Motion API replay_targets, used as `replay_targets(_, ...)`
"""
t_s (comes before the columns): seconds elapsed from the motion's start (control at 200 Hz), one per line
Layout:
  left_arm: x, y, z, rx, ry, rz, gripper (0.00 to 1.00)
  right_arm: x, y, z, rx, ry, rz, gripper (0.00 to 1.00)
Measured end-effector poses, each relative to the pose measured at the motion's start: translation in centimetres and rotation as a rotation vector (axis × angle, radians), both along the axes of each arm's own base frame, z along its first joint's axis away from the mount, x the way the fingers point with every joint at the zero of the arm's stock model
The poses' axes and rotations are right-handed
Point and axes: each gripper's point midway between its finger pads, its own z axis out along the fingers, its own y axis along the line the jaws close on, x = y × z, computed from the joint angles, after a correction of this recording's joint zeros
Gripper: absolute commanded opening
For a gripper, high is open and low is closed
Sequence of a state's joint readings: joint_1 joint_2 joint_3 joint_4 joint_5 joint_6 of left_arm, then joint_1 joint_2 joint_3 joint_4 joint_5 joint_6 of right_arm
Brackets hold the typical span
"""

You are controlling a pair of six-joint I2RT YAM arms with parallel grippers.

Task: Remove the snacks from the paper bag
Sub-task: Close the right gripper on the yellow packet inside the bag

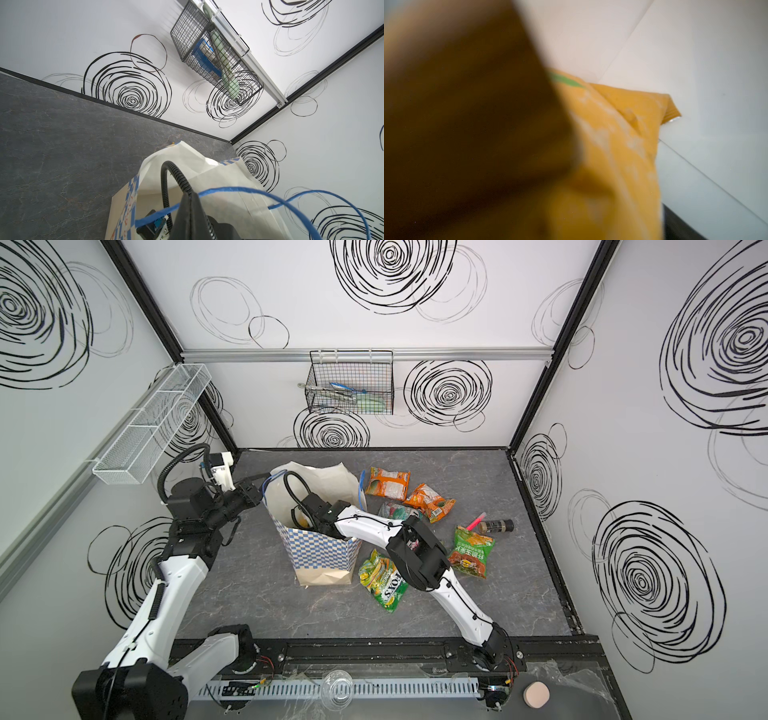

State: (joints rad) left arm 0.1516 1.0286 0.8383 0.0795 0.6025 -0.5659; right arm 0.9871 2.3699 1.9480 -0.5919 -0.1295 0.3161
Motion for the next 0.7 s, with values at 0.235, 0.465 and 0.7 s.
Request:
replay_targets(0.235,0.0,0.0,0.0,-0.008,-0.002,-0.001,0.53,-0.1,0.2,0.1,0.013,0.007,0.010,0.27)
replay_targets(0.465,0.0,0.0,-0.1,-0.005,-0.006,0.000,0.73,0.2,0.2,1.5,0.031,-0.005,0.003,0.06)
replay_targets(0.7,0.0,0.0,-0.1,-0.009,-0.007,0.001,0.76,0.5,-0.5,2.4,0.004,-0.026,-0.014,0.00)
